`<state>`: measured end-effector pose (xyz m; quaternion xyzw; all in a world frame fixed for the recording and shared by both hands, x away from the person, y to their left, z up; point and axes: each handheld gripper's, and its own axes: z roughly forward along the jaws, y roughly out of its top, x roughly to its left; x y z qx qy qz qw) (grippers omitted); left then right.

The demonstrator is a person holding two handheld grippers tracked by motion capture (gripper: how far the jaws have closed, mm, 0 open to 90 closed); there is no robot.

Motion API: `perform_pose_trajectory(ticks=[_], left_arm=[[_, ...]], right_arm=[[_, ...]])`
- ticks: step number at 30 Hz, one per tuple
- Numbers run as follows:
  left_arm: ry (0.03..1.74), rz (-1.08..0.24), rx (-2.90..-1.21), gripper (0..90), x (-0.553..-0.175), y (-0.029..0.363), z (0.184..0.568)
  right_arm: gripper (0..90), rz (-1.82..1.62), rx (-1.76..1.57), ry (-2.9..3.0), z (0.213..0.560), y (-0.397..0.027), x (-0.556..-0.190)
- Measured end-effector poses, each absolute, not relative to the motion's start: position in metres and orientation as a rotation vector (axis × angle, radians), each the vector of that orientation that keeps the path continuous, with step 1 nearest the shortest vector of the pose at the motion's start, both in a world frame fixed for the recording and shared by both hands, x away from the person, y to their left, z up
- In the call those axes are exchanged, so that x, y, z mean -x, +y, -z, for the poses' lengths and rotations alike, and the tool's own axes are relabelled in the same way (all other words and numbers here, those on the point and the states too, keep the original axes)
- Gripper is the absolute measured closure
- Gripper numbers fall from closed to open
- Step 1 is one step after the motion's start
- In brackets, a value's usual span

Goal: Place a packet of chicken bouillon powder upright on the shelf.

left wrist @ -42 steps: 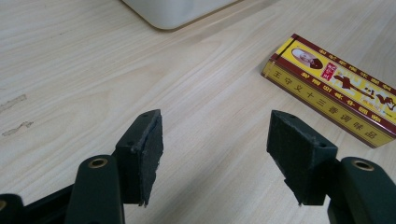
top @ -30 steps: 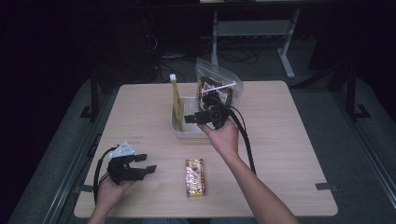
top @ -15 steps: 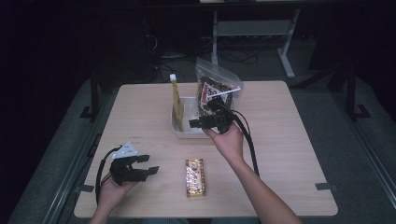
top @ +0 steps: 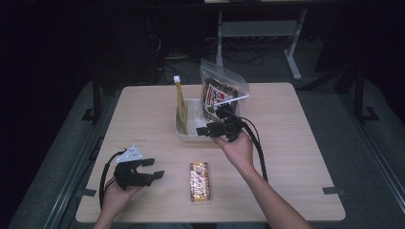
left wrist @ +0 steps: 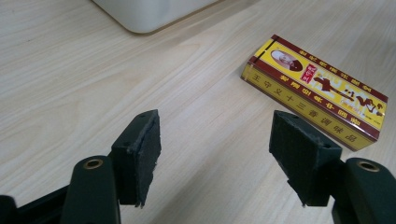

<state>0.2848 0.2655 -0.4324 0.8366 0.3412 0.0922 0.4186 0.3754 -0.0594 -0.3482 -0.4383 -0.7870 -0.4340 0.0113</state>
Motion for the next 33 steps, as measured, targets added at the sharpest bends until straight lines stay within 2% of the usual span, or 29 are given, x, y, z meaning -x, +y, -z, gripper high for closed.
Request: perform_pose_trajectory(ticks=[22, 33], left_arm=[[0.841, -0.220, -2.091, 29.8, -0.281, 0.257, 0.430], [0.828, -0.216, -2.096, 29.1, -0.280, 0.250, 0.429]], right_arm=[[43.7, 1.312, 1.235, -2.543, 0.364, -0.061, -0.361], [42.3, 1.269, 1.193, -2.563, 0.383, -0.067, -0.353]])
